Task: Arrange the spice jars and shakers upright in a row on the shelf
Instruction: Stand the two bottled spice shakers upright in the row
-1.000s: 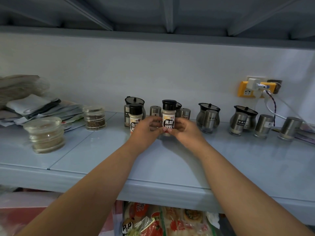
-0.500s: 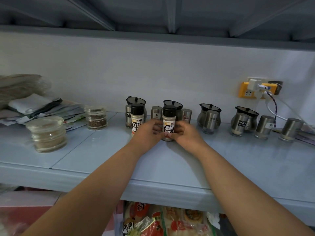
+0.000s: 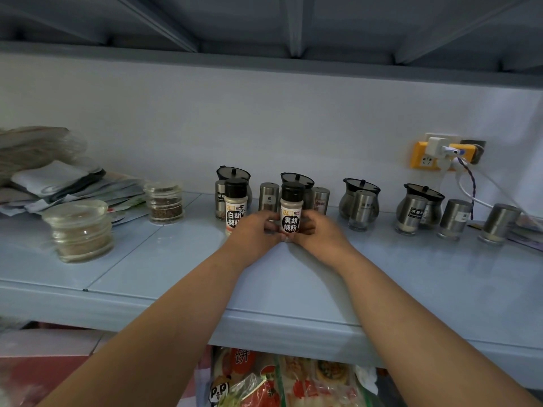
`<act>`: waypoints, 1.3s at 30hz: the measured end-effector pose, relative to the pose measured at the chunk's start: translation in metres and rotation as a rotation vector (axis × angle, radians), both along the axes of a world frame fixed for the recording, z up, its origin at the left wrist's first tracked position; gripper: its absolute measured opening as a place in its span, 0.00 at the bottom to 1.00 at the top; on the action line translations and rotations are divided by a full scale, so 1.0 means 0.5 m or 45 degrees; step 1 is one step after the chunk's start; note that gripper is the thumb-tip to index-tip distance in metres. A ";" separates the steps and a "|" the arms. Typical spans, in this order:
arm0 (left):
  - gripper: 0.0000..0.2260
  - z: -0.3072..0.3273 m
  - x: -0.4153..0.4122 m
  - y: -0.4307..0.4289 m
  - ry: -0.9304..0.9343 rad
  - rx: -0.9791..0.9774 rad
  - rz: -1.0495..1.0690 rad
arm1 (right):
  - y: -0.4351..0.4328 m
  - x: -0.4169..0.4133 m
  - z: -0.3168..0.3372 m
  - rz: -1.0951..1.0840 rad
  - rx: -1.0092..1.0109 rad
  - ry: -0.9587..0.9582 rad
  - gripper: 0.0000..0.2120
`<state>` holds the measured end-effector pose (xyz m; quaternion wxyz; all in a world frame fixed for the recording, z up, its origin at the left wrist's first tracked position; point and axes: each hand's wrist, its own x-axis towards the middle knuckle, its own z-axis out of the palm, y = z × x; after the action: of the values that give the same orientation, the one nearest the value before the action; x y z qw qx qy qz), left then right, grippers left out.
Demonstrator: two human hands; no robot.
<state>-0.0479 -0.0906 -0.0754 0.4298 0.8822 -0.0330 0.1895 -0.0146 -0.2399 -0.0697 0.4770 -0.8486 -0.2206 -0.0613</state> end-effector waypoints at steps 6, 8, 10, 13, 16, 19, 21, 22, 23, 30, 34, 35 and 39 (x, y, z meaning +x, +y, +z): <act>0.18 0.001 -0.001 0.000 0.006 0.020 -0.001 | 0.000 0.000 0.000 -0.003 -0.027 -0.019 0.23; 0.17 0.001 0.000 0.000 0.007 0.028 -0.007 | -0.002 -0.001 0.001 -0.009 -0.036 -0.024 0.22; 0.17 0.001 0.000 -0.001 0.007 0.040 -0.010 | -0.002 -0.002 0.002 -0.010 -0.037 -0.026 0.22; 0.17 0.001 0.000 0.000 0.001 0.055 -0.017 | -0.001 -0.004 0.002 -0.010 -0.036 -0.034 0.22; 0.17 0.003 -0.004 -0.002 0.004 0.053 -0.031 | -0.001 -0.005 0.003 -0.008 -0.041 -0.034 0.22; 0.17 0.005 -0.005 -0.004 0.002 0.042 -0.021 | -0.001 -0.004 0.002 -0.015 -0.042 -0.043 0.21; 0.16 0.005 -0.006 -0.005 0.006 0.039 -0.020 | 0.000 -0.002 0.001 -0.018 -0.043 -0.039 0.21; 0.16 0.005 -0.007 -0.005 0.007 0.038 -0.022 | 0.001 -0.002 0.001 -0.017 -0.045 -0.039 0.21; 0.16 0.005 -0.007 -0.005 0.006 0.041 -0.019 | 0.002 -0.001 0.001 -0.018 -0.048 -0.041 0.21; 0.17 0.004 -0.005 -0.004 -0.014 0.071 0.026 | 0.000 -0.004 -0.001 -0.006 -0.041 -0.030 0.22; 0.18 0.001 -0.009 0.001 -0.044 0.096 0.077 | 0.000 -0.013 0.002 0.001 0.003 -0.002 0.28; 0.18 0.001 -0.012 0.002 -0.050 0.102 0.087 | -0.001 -0.016 0.004 -0.004 0.013 0.003 0.29; 0.13 0.005 -0.031 0.004 -0.090 0.154 0.147 | -0.005 -0.037 0.013 -0.053 0.021 -0.009 0.27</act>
<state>-0.0633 -0.0884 -0.0728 0.3625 0.8998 -0.0086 0.2425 -0.0331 -0.2425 -0.0631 0.4819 -0.8487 -0.2039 -0.0763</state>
